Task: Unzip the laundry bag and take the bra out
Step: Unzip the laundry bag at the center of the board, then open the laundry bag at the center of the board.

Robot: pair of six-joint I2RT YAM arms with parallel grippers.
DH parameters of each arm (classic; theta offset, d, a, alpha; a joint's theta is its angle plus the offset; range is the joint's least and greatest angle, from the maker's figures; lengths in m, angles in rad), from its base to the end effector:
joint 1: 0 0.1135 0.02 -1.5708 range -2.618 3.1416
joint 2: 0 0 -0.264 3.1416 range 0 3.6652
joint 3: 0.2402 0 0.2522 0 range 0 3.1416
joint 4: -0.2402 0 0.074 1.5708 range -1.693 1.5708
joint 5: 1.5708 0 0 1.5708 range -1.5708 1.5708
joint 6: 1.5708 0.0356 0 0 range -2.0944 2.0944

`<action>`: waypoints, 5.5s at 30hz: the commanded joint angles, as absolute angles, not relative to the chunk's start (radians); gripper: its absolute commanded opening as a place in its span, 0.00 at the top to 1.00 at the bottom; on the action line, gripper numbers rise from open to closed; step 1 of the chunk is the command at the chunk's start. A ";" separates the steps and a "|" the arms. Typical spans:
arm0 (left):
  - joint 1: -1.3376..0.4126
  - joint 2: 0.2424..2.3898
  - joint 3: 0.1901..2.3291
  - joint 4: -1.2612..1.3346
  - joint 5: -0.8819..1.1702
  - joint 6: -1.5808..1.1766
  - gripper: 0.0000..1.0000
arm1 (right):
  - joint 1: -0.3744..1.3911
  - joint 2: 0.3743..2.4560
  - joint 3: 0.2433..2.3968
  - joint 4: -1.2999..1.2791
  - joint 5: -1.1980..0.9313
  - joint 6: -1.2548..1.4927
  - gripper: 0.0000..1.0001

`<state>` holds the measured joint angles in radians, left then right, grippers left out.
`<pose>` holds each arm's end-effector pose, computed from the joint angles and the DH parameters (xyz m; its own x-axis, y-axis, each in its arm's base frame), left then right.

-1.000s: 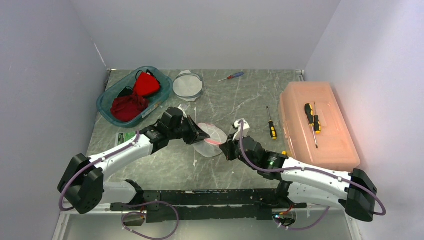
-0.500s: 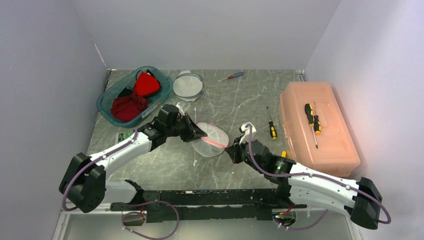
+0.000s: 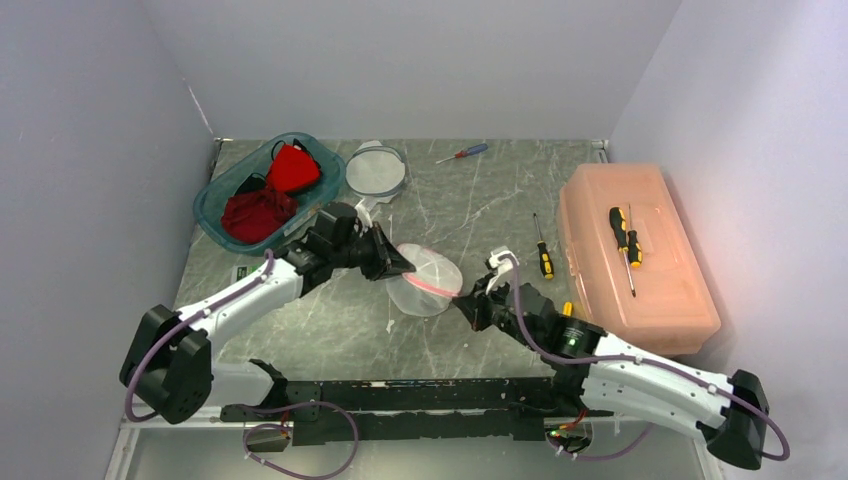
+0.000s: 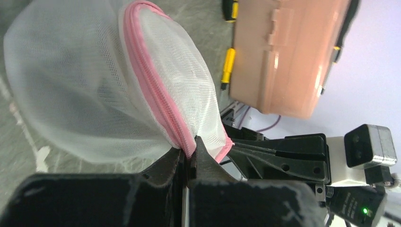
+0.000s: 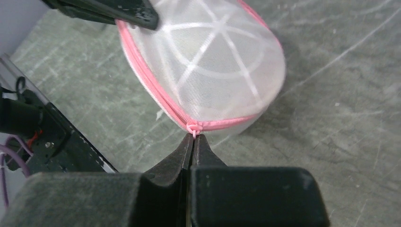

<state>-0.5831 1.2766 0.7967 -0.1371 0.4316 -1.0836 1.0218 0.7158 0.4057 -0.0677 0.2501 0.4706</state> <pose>0.2215 -0.1639 0.2448 -0.9197 -0.3548 -0.1680 -0.0593 0.5485 -0.8340 0.0979 0.1432 0.2291 -0.4919 0.0378 -0.8698 -0.5424 0.7682 0.3401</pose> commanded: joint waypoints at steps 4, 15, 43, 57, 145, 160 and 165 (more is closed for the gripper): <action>-0.561 1.427 1.047 0.015 0.729 -0.917 0.97 | 1.033 0.622 0.581 -0.147 0.248 0.319 1.00; -0.549 1.559 1.064 -0.048 0.631 -0.817 0.42 | 1.049 0.761 0.544 -0.073 0.293 0.414 1.00; -0.745 1.326 0.929 -0.211 0.250 -1.193 0.08 | 1.053 0.952 0.572 0.017 0.228 0.406 1.00; -0.746 1.412 0.944 -0.178 0.172 -1.211 0.46 | 1.058 0.903 0.561 -0.049 0.148 0.390 1.00; -0.533 1.410 1.118 -0.467 0.226 -0.494 0.06 | 0.783 0.733 0.280 0.147 0.062 0.982 0.21; -0.531 1.449 0.910 -0.203 0.401 -0.592 0.19 | 0.776 1.107 0.290 0.471 -0.080 1.052 0.60; -0.531 1.415 0.884 -0.195 0.402 -0.615 0.22 | 0.767 1.066 0.351 0.337 -0.098 0.920 1.00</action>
<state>-0.5278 1.4841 0.8917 -0.2642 0.3752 -0.5869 0.7784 1.1088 0.2695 0.3691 -0.0673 1.0275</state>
